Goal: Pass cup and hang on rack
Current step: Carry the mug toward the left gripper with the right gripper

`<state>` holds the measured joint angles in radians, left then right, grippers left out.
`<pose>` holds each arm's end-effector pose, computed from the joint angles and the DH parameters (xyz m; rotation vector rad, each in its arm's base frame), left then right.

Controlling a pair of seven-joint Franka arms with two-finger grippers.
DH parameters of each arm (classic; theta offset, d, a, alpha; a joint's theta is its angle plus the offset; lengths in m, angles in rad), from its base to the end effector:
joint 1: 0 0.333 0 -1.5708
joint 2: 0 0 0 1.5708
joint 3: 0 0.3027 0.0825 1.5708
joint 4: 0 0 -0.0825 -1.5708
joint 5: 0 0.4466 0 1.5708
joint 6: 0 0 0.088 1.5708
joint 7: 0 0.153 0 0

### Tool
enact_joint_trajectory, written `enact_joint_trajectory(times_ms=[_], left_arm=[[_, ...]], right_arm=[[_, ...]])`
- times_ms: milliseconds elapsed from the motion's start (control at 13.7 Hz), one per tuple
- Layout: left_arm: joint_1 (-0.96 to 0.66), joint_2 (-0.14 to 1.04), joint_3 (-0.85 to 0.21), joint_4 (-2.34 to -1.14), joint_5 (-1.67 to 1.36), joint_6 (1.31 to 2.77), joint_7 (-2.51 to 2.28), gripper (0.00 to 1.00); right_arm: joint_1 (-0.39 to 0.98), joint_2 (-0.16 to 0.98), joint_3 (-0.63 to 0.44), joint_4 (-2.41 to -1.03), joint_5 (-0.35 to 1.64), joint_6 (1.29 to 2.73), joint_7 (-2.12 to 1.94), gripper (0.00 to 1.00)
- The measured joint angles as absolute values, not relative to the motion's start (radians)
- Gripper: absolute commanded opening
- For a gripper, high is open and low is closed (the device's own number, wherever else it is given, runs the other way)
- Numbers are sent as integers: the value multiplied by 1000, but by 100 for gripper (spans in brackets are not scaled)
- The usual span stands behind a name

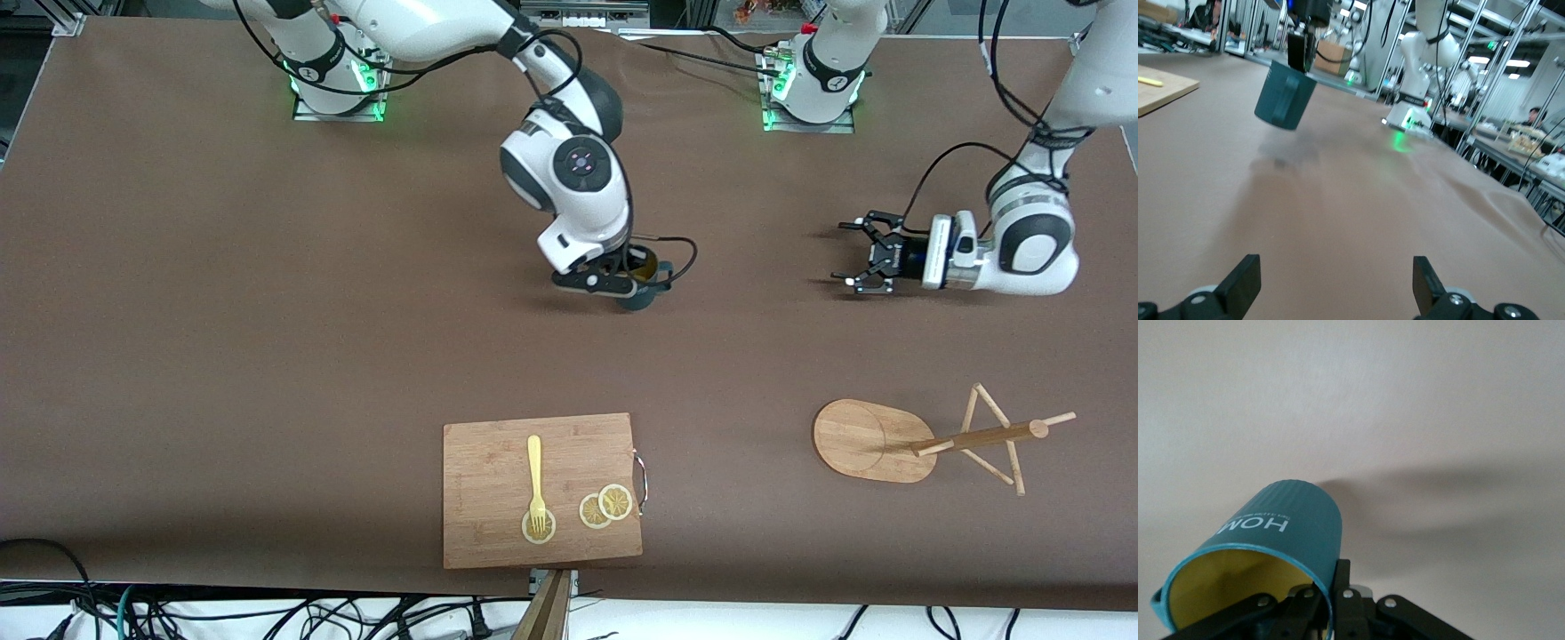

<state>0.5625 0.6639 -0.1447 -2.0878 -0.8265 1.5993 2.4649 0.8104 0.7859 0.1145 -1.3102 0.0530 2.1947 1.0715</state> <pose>0.4565 0.0661 0.0280 1.3651 -1.2530 0.7228 0.4930 0.6344 0.1959 -2.9704 0.3175 0.0723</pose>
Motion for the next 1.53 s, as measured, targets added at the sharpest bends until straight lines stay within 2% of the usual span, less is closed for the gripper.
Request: enact_joint_trajectory(times_ms=[364,437,510,583,948,1239,1531], left_arm=[[432,744,-158,-2068,-977,1569,2567,100],[395,755,-158,-2067,-1002,1569,2575,100],[359,768,-158,-2067,-1031,1569,2581,100],[326,781,-158,-2066,-1057,1569,2585,100],[211,836,-158,-2064,-1112,1569,2598,100],[167,852,-157,-2060,-1153,1572,2603,100],[121,869,-158,-2056,-1228,1574,2606,100]], right_arm=[[844,827,114,-1306,53,2218,1177,0],[846,829,116,-1306,53,2219,1181,20],[848,832,118,-1305,53,2220,1183,35],[850,835,119,-1305,53,2222,1185,99],[854,842,119,-1277,53,2183,1186,100],[806,792,101,-1125,50,1892,1069,100],[677,696,93,-1085,-10,1709,772,100]])
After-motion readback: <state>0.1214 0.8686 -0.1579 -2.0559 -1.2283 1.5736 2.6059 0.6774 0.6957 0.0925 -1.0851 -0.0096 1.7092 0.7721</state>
